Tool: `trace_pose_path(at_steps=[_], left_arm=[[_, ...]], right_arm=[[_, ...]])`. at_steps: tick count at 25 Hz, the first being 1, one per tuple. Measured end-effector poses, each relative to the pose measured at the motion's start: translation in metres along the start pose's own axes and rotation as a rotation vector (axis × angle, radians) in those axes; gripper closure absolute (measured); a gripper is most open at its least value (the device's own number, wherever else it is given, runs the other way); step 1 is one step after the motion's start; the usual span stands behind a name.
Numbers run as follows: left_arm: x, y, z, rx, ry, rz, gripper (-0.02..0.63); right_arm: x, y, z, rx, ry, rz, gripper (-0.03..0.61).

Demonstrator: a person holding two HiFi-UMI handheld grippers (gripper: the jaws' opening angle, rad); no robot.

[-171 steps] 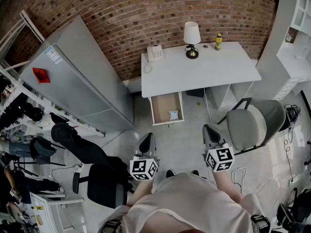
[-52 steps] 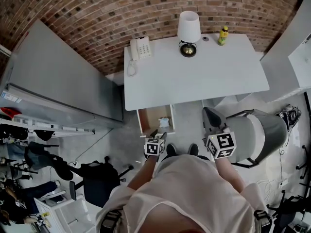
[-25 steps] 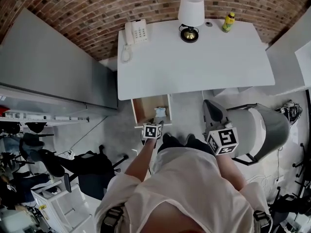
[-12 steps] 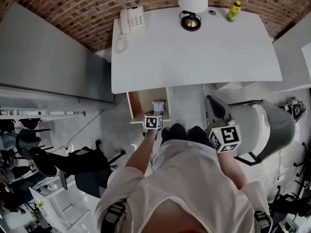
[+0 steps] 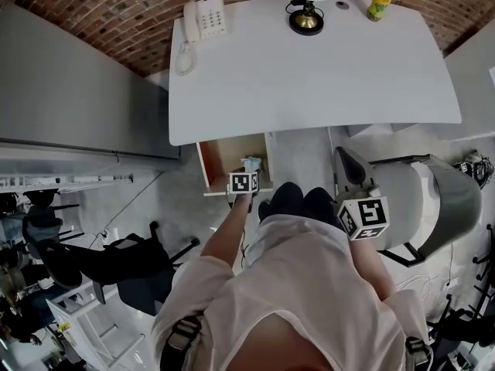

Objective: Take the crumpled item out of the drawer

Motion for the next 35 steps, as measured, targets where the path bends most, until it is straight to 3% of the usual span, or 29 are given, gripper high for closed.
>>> trace_pose_path(at_steps=[13, 21, 29, 35], left_arm=[[0.05, -0.01, 0.023, -0.036, 0.005, 0.022, 0.36], [0.078, -0.007, 0.036, -0.081, 0.01, 0.081, 0.36], [0.098, 0.0, 0.043, -0.13, -0.021, 0.227, 0.36], [0.1, -0.008, 0.044, -0.119, -0.04, 0.217, 0.361]], right_arm=[[0.021, 0.047, -0.005, 0.016, 0.023, 0.016, 0.571], [0.026, 0.063, -0.01, 0.021, 0.044, 0.03, 0.571], [0.028, 0.076, -0.009, 0.028, 0.045, 0.048, 0.571], [0.027, 0.084, -0.012, 0.038, 0.056, 0.054, 0.571]])
Point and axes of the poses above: the fingertips, and each gripper's own axes: x forward along the fingers, z to its left, y out of its underside, the point moved 5 cm from there along -x, backward along the fingers, and after that the axes turned 10 degrees about z, right-handed, at the moved point
